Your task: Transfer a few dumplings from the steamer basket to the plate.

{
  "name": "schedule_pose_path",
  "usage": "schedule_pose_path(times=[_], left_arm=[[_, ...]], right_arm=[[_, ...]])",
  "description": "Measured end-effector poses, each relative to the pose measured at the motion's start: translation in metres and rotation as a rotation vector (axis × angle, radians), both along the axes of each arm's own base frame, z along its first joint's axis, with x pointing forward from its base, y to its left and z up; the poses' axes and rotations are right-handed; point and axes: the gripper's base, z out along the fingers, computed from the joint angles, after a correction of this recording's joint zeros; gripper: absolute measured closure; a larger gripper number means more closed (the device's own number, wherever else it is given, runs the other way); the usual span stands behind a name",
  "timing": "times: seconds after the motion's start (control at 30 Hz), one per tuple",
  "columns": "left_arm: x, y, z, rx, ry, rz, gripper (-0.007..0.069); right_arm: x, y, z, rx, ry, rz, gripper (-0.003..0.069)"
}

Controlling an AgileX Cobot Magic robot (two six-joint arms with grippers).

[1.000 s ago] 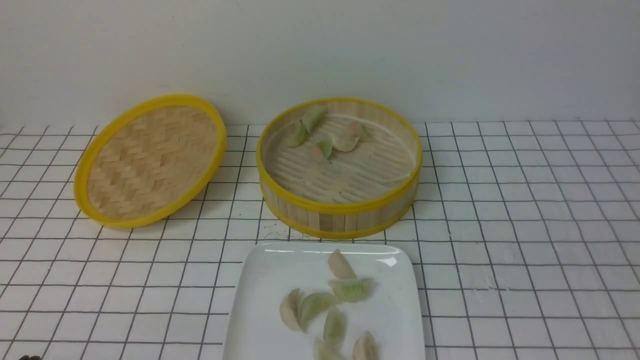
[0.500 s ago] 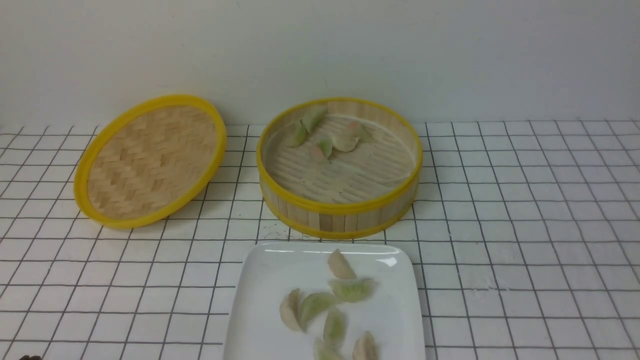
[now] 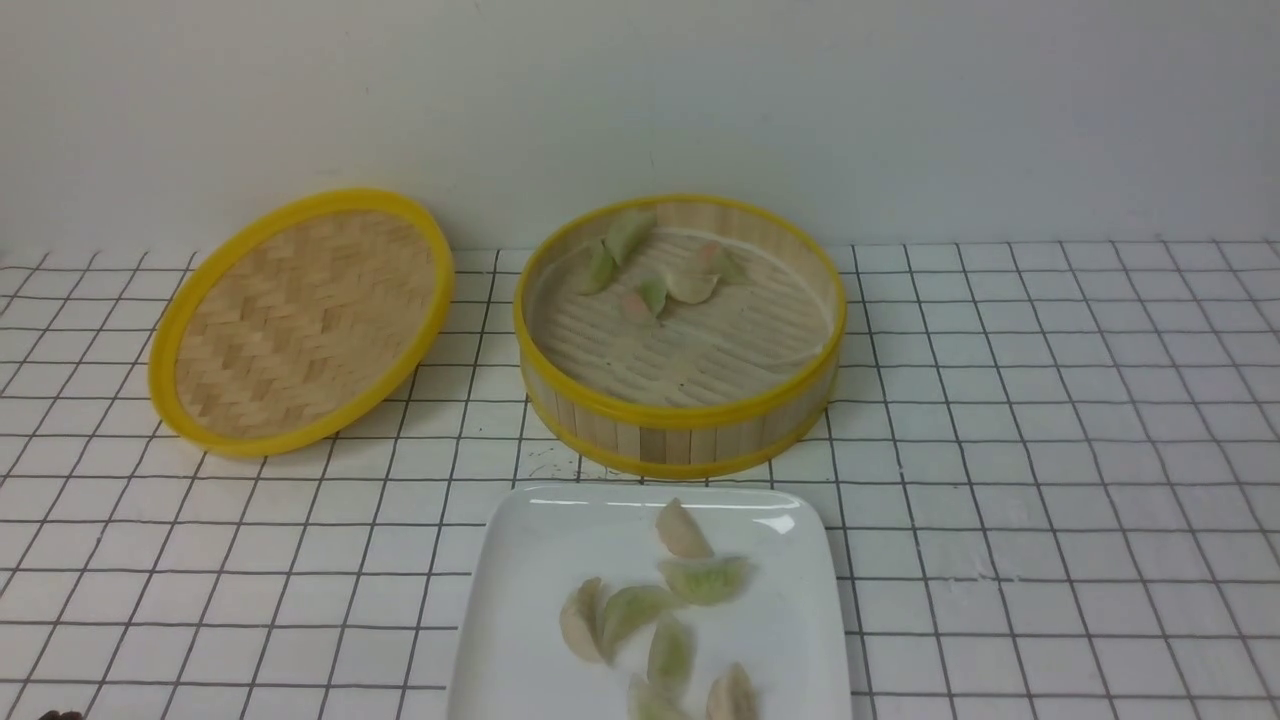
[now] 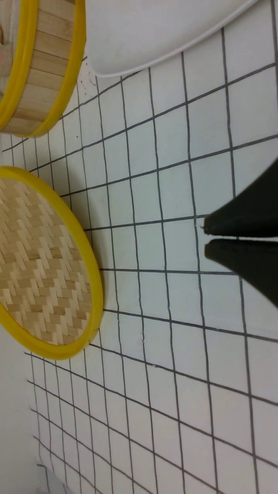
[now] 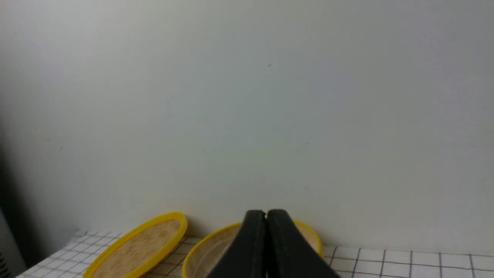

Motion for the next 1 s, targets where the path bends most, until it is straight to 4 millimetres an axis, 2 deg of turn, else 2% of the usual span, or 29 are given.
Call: schedule_pose_path(times=[0.03, 0.1, 0.23, 0.53, 0.77, 0.83, 1.0], left_arm=[[0.0, 0.0, 0.0, 0.0, 0.0, 0.0, 0.063], [0.0, 0.0, 0.0, -0.001, 0.0, 0.0, 0.063], [0.0, 0.0, 0.0, -0.001, 0.0, 0.0, 0.063], [0.0, 0.0, 0.0, -0.002, 0.0, 0.0, 0.063], [0.0, 0.0, 0.0, -0.002, 0.0, 0.0, 0.063], [0.0, 0.0, 0.0, -0.002, 0.0, 0.0, 0.063], [0.0, 0.0, 0.0, -0.002, 0.0, 0.0, 0.063]], right_arm=[[0.0, 0.001, 0.0, -0.002, -0.003, 0.007, 0.0673], [0.004, 0.014, -0.014, -0.056, -0.014, 0.094, 0.0673], [0.009, 0.028, -0.034, -0.103, -0.044, 0.17, 0.0673], [0.022, 0.039, -0.074, -0.151, -0.036, 0.176, 0.0673], [0.037, 0.028, -0.111, -0.171, 0.111, -0.168, 0.0673], [0.041, 0.022, -0.129, -0.183, 0.184, -0.279, 0.0673], [0.041, 0.016, -0.145, -0.196, 0.304, -0.387, 0.0673]])
